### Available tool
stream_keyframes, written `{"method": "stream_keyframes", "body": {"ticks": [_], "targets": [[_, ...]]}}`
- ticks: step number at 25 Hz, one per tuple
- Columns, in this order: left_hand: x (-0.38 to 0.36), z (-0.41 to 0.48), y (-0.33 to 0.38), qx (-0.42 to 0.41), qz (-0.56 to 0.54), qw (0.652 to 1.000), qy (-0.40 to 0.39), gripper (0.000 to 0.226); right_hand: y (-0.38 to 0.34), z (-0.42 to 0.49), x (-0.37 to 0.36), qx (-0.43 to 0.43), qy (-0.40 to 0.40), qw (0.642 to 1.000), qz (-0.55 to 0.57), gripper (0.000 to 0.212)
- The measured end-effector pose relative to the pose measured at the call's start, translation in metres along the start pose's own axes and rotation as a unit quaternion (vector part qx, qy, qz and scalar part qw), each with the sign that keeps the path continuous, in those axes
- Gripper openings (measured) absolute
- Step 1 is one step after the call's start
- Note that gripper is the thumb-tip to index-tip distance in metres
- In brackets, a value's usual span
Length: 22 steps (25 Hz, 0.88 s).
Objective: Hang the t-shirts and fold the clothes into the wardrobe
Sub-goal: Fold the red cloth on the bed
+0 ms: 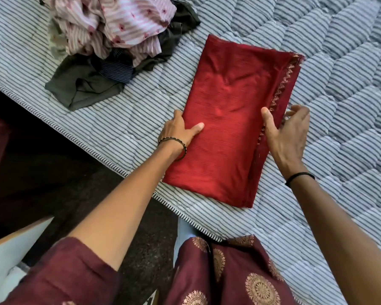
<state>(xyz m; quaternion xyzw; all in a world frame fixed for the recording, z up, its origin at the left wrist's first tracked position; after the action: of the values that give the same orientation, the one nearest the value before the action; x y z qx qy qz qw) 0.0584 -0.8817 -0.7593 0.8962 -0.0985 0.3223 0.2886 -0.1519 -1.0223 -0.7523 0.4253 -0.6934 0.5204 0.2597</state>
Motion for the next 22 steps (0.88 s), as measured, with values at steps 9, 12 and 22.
{"method": "stream_keyframes", "body": {"ticks": [9, 12, 22], "targets": [[0.002, 0.011, -0.012, 0.070, -0.251, 0.965, -0.032, 0.102, 0.012, -0.001, -0.017, -0.196, -0.197, 0.953, 0.123, 0.097], [0.008, 0.005, 0.001, 0.064, -0.299, 0.951, -0.034, 0.055, 0.015, 0.004, -0.019, -0.209, -0.237, 0.940, 0.128, 0.082], [0.016, 0.001, 0.018, -0.134, -0.295, 0.945, -0.049, 0.043, 0.006, -0.012, 0.020, -0.162, -0.172, 0.903, 0.359, 0.042]]}}
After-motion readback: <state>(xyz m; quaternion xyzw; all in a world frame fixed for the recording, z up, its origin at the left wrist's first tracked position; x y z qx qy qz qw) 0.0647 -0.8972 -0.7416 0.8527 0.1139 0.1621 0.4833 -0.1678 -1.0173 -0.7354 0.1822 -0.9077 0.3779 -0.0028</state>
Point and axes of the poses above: each hand's wrist, its own z-axis towards the middle knuckle, its own x-axis out of the back of the hand, y = z × x, the point moved 1 cm from there along z, towards the middle knuckle, and after that the axes turned 7 degrees about -x, right-handed, at the moved point
